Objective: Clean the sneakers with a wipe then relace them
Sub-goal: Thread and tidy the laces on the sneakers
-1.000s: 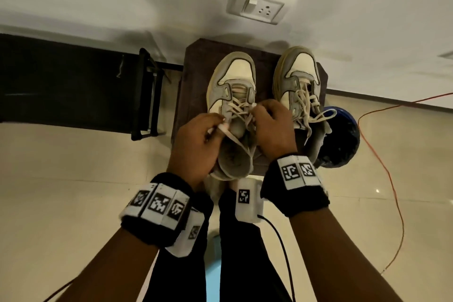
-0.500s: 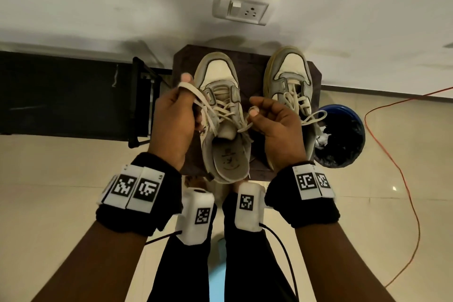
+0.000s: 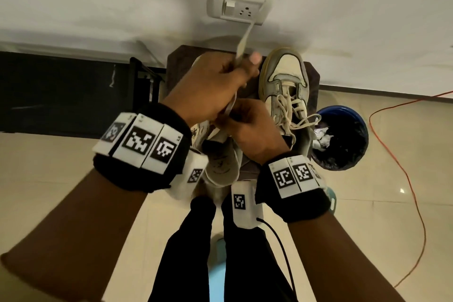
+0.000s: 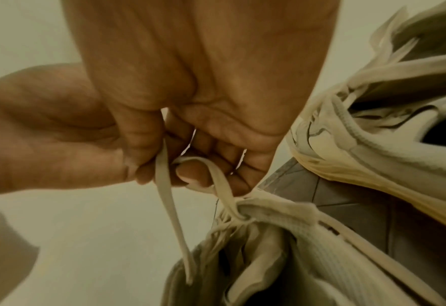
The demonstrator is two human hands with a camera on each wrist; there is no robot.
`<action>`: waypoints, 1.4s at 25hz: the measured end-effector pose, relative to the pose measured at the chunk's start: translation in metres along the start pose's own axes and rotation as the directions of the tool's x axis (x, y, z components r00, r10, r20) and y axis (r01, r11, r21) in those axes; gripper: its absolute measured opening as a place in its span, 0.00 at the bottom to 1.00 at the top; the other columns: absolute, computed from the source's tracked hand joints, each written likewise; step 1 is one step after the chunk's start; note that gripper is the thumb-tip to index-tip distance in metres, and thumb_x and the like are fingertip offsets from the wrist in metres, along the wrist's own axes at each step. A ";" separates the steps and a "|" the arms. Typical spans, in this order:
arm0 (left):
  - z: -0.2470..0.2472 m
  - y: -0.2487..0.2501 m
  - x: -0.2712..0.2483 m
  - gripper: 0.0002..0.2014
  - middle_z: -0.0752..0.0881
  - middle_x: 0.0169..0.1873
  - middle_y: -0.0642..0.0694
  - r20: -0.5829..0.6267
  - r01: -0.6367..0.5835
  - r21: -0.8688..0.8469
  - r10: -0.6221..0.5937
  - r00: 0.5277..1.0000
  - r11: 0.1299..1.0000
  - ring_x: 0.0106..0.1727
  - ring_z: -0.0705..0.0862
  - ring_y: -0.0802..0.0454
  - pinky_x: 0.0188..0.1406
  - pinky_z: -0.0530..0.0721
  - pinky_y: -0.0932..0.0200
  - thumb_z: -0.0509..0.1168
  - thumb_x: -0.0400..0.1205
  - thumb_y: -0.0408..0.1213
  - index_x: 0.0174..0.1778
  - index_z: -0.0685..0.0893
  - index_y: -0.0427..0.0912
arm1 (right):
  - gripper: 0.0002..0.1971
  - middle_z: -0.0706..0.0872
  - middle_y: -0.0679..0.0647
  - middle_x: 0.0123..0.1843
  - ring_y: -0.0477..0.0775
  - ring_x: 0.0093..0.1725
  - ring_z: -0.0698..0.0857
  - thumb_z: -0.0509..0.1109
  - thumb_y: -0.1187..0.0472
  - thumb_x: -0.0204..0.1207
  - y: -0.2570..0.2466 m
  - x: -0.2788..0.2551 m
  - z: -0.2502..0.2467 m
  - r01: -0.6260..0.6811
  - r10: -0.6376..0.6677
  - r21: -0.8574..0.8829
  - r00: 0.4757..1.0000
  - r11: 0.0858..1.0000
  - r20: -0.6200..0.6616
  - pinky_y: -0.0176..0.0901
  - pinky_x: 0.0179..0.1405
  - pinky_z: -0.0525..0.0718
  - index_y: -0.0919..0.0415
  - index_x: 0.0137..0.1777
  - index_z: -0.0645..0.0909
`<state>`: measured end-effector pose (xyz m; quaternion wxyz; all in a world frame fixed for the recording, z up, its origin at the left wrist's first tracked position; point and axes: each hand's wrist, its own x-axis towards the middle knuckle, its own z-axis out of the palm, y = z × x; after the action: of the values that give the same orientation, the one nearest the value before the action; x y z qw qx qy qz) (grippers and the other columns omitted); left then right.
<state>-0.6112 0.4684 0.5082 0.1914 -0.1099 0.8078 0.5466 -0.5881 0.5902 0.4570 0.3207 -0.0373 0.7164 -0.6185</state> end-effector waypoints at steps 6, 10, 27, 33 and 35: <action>-0.019 -0.034 -0.004 0.29 0.84 0.61 0.54 0.300 0.164 0.044 -0.170 0.939 0.985 0.62 0.80 0.62 0.64 0.75 0.62 0.40 0.81 0.63 0.64 0.80 0.57 | 0.14 0.90 0.61 0.39 0.47 0.35 0.87 0.64 0.60 0.82 -0.003 0.003 -0.014 0.008 -0.009 -0.042 1.000 0.999 -0.011 0.34 0.36 0.81 0.71 0.47 0.86; -0.028 -0.055 -0.022 0.12 0.85 0.48 0.53 0.282 0.064 0.221 -0.126 0.951 0.973 0.53 0.82 0.58 0.56 0.78 0.60 0.55 0.86 0.46 0.54 0.83 0.49 | 0.16 0.90 0.65 0.40 0.52 0.33 0.85 0.66 0.56 0.81 -0.003 0.007 -0.021 0.004 -0.006 -0.102 1.000 0.995 -0.016 0.43 0.36 0.85 0.70 0.50 0.87; 0.025 -0.078 -0.044 0.13 0.82 0.31 0.53 -0.288 -0.047 0.246 0.119 0.950 0.968 0.34 0.83 0.52 0.44 0.85 0.44 0.61 0.77 0.42 0.57 0.74 0.44 | 0.08 0.90 0.57 0.49 0.48 0.49 0.89 0.74 0.64 0.74 -0.003 0.005 -0.009 0.050 -0.062 -0.079 0.986 0.996 -0.154 0.41 0.52 0.86 0.64 0.50 0.89; 0.022 -0.076 -0.051 0.22 0.70 0.78 0.46 -0.284 -0.096 0.463 0.251 0.925 0.881 0.82 0.59 0.41 0.81 0.52 0.37 0.58 0.81 0.43 0.72 0.73 0.46 | 0.07 0.91 0.56 0.41 0.54 0.43 0.90 0.72 0.62 0.77 -0.002 0.001 -0.005 0.032 -0.030 0.002 0.976 0.999 -0.216 0.55 0.47 0.88 0.64 0.49 0.89; 0.014 -0.078 -0.056 0.21 0.69 0.79 0.45 -0.284 -0.084 0.646 0.341 0.896 0.759 0.83 0.55 0.37 0.80 0.47 0.35 0.60 0.83 0.44 0.72 0.74 0.45 | 0.08 0.91 0.57 0.39 0.57 0.41 0.91 0.72 0.59 0.77 0.000 0.001 -0.007 0.011 -0.007 0.014 0.963 1.000 -0.269 0.61 0.45 0.88 0.65 0.46 0.89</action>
<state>-0.5279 0.4499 0.4620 -0.0101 -0.0517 0.9700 0.2374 -0.5925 0.5961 0.4567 0.2180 0.0462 0.7485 -0.6246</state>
